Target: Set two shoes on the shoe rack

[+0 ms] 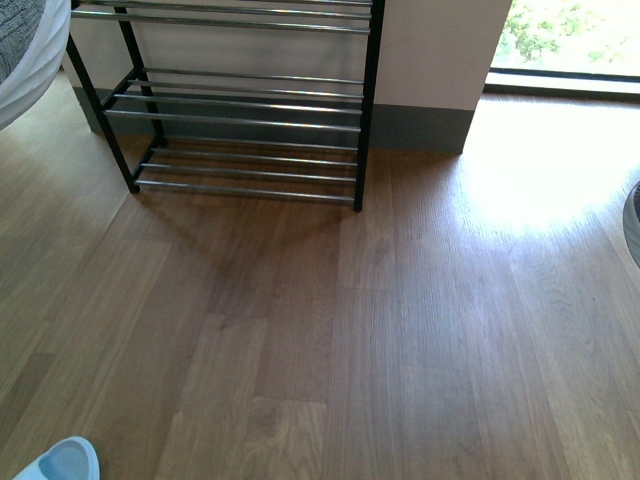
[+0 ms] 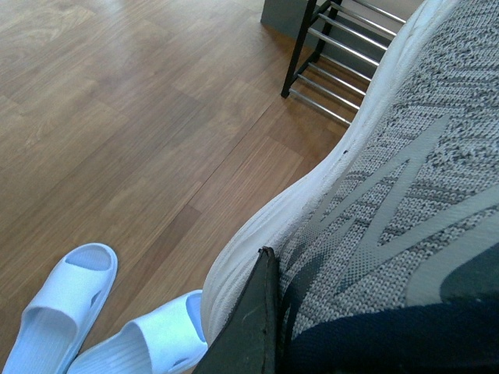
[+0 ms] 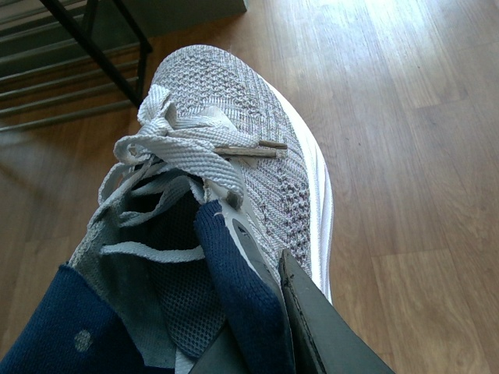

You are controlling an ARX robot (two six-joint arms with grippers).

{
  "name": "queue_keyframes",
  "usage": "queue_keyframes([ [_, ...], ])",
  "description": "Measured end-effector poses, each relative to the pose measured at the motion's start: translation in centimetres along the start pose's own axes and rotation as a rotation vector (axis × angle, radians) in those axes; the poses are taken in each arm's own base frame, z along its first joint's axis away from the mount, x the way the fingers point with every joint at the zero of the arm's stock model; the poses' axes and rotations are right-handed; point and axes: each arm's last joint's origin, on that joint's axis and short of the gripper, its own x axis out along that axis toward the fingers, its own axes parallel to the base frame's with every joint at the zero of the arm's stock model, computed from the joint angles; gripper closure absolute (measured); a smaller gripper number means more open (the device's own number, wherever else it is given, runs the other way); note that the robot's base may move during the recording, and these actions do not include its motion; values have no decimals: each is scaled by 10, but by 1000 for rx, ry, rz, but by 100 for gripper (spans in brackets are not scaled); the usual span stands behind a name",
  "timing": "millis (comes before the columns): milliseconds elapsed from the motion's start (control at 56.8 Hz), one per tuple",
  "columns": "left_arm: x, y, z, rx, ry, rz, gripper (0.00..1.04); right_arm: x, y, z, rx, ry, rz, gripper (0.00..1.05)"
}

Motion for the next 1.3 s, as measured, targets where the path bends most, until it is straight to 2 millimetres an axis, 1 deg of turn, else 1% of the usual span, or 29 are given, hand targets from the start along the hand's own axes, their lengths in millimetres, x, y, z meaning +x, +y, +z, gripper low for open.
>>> queue_keyframes([
  [687, 0, 0, 0, 1, 5, -8, 103, 0, -1, 0, 1, 2, -12, 104],
  [1303, 0, 1, 0, -1, -3, 4, 103, 0, 1, 0, -2, -2, 13, 104],
])
